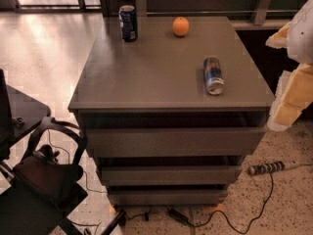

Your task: Pick orange

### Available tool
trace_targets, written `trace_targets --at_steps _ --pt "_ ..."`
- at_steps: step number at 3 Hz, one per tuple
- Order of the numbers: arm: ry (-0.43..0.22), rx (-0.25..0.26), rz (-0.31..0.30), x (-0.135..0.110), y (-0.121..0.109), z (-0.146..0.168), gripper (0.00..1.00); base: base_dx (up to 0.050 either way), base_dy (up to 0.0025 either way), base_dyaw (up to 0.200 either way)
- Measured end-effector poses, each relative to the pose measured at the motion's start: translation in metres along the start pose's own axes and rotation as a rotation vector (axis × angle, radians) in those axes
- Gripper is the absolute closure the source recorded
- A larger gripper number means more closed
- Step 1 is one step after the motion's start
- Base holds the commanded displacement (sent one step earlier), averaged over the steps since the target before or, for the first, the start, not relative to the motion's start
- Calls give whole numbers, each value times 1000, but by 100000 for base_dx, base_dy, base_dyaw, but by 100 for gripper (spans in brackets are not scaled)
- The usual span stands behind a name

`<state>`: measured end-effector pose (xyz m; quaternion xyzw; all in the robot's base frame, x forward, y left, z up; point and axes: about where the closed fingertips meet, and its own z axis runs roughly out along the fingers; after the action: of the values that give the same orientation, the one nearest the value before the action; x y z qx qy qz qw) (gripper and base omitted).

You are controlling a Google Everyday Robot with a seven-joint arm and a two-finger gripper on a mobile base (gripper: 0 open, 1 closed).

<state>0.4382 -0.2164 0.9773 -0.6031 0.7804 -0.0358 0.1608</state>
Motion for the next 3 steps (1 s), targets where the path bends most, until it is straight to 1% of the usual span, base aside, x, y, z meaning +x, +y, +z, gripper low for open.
trace_targets --at_steps 3 --pt "0 1 0 0 0 0 0 4935 -1 25"
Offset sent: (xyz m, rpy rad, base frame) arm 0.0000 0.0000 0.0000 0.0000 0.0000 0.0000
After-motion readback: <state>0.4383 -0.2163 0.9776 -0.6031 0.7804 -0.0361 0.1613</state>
